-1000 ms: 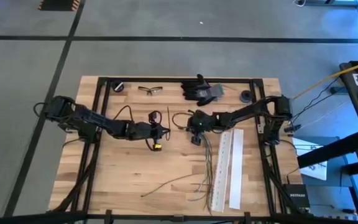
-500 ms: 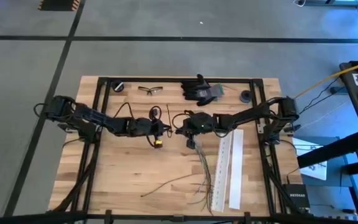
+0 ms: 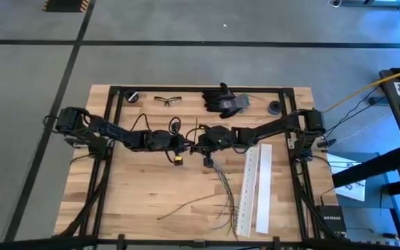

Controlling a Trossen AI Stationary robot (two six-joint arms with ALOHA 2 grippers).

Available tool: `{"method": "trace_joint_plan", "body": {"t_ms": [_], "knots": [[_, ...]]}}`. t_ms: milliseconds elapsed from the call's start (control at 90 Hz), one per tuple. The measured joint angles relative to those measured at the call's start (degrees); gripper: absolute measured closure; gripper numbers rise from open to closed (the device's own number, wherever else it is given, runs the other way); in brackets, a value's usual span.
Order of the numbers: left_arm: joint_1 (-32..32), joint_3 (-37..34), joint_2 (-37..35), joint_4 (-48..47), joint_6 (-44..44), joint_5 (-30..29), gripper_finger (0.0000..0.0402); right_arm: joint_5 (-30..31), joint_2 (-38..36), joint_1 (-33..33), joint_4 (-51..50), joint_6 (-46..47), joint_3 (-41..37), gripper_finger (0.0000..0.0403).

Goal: Ziptie cables
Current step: Wrap the top zip tie on the cables

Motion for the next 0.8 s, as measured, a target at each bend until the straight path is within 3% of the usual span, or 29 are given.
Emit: {"method": "trace_joint_plan", "body": {"t_ms": [456, 800], "knots": [[0.08, 0.02, 0.00, -0.11, -0.01, -0.36, 0.0402, 1.19, -0.21, 1.00, -1.40, 1.60, 0.11, 0.0259], [0.01, 0.09, -0.07, -0.41, -0.01, 0.17, 0.0402, 1.53, -2.69, 0.91, -6.36, 0.88, 0.11, 0.0256]]}}
